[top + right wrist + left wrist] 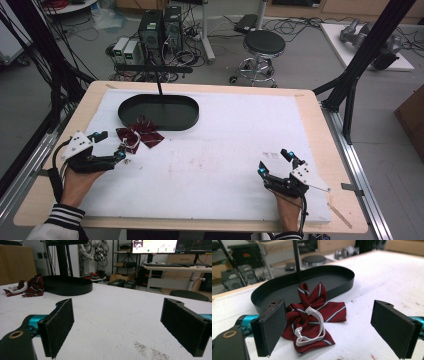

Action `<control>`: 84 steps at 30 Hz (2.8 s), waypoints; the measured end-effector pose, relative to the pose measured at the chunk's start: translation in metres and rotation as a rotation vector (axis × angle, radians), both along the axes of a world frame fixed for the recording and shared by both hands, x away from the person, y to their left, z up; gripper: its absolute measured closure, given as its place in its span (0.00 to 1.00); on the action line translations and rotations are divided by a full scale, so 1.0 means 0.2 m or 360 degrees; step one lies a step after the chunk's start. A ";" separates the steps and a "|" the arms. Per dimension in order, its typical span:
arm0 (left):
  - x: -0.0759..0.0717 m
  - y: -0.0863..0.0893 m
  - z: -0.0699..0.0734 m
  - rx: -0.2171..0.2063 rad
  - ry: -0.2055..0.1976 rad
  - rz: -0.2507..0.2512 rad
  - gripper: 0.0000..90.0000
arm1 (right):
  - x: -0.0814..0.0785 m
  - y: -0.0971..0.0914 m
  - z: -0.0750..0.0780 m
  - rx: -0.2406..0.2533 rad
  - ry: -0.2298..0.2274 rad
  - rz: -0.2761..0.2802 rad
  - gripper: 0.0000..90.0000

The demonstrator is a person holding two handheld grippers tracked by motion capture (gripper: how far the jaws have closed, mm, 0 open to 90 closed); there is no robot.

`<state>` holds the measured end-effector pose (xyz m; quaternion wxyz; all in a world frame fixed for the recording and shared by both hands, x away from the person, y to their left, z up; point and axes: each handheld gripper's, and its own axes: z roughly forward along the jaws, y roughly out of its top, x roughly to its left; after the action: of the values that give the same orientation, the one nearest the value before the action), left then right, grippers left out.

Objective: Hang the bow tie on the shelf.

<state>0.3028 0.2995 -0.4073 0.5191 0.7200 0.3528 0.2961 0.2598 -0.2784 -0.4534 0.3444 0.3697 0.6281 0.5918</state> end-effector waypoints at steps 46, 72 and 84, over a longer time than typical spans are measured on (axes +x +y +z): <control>0.44 -0.24 0.09 0.0740 0.0844 -0.0113 0.50 | 0.00 0.00 0.00 0.0016 -0.0009 -0.0004 0.12; 0.51 -0.27 0.00 0.0821 0.1006 -0.0035 0.73 | 0.00 -0.01 0.00 0.0018 -0.0010 -0.0012 0.12; 0.51 -0.29 0.01 0.0830 0.1054 -0.0029 0.75 | 0.00 -0.01 0.00 0.0015 -0.0015 -0.0010 0.12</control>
<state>0.4046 0.2416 -0.4058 0.1808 0.8865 0.4075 0.1236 0.2593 -0.2794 -0.4538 0.3473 0.3705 0.6226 0.5954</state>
